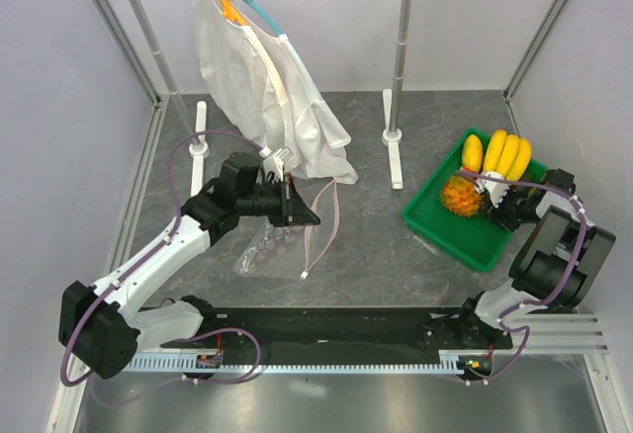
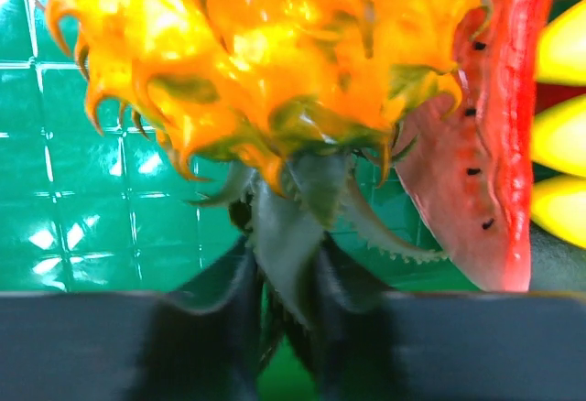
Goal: Place the food in the zip-top bag and seal the zipper
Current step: Pick up the fake fruit from the bin.
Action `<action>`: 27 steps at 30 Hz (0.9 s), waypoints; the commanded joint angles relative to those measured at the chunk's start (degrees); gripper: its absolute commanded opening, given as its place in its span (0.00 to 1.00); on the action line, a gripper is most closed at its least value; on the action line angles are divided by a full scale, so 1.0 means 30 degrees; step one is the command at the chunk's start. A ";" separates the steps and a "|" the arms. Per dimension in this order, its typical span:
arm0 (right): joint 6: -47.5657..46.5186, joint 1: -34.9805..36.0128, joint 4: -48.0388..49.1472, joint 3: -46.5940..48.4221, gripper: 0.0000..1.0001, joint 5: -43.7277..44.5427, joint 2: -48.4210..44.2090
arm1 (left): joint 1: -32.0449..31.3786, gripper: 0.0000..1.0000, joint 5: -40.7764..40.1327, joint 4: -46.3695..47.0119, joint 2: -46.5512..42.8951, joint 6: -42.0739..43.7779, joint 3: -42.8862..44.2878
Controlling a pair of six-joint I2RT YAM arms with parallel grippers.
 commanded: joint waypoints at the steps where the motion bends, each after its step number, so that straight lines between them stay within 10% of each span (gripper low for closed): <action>1: 0.0548 -0.0152 0.0642 -0.0114 0.19 -0.1140 -0.0993 | 0.0020 0.02 0.0198 -0.0541 -0.0753 0.0889 0.0055; 4: 0.0549 -0.0123 -0.0733 0.0558 0.00 -0.1726 -0.1608 | 0.0049 0.02 0.0139 -0.0600 -0.0724 0.0978 0.0143; 18: 0.0516 0.1362 -1.1504 0.7879 0.00 -0.6266 -0.6119 | 0.0050 0.02 -0.1031 -0.0922 -0.0519 0.1211 0.0406; 23: 0.6103 0.5435 -1.2078 0.9846 0.00 -0.7234 -0.8140 | 0.0020 0.02 -0.1560 -0.0981 -0.0022 0.1476 0.0377; 27: 1.4243 1.0328 -0.5992 0.8738 0.00 -0.6595 -1.0392 | 0.0020 0.02 -0.1327 -0.0777 0.0067 0.1388 0.0290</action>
